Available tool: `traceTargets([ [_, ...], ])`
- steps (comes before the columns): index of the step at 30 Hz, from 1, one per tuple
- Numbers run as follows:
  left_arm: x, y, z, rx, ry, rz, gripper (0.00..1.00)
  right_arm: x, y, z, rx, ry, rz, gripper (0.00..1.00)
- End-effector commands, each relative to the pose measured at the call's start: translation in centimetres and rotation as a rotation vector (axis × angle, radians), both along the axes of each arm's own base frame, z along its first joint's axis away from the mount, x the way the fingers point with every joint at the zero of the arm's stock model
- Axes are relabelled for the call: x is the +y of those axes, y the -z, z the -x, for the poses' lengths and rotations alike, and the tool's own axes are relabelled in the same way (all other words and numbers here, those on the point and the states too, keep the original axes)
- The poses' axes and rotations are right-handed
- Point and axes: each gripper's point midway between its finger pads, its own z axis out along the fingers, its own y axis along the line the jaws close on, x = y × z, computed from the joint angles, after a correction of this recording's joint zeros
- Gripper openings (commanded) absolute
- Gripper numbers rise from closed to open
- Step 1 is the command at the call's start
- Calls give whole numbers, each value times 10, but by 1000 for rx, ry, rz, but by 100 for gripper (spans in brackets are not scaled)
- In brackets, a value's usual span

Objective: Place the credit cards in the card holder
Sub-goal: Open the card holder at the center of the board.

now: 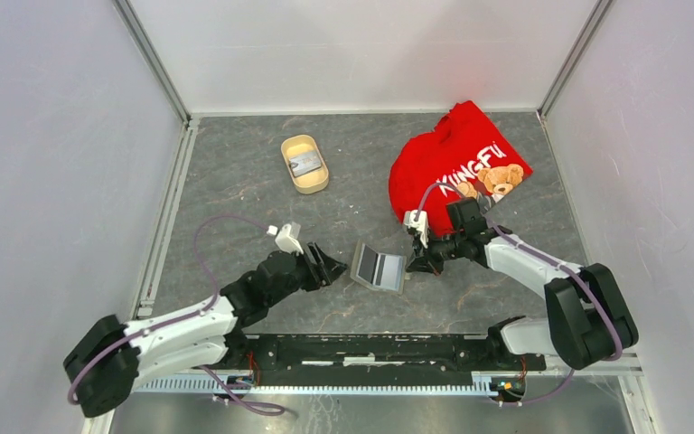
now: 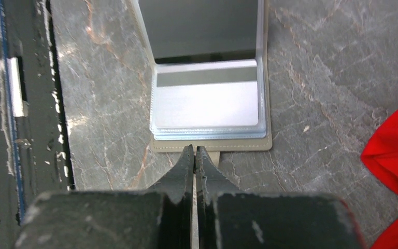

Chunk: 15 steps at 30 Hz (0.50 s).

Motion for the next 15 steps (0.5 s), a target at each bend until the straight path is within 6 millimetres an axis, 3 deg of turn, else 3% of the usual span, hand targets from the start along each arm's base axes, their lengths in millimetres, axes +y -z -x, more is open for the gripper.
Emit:
traceTargets([
  [1,7,-52,-12,-196,30,-53,74,20,-49,-10,-94,-53,-135,0],
  [5,-11,-91,-3,-287,109,94,80,37,-95,-20,-128,-90,-242,0],
  [8,-28,-98,4,-283,172,203,80,47,-107,-21,-108,-109,-287,0],
  [12,-45,-75,-3,-227,197,190,72,43,-80,-24,-76,-61,-240,0],
  [15,-45,-41,-16,-159,164,50,70,32,-58,-30,-71,-10,-155,0],
])
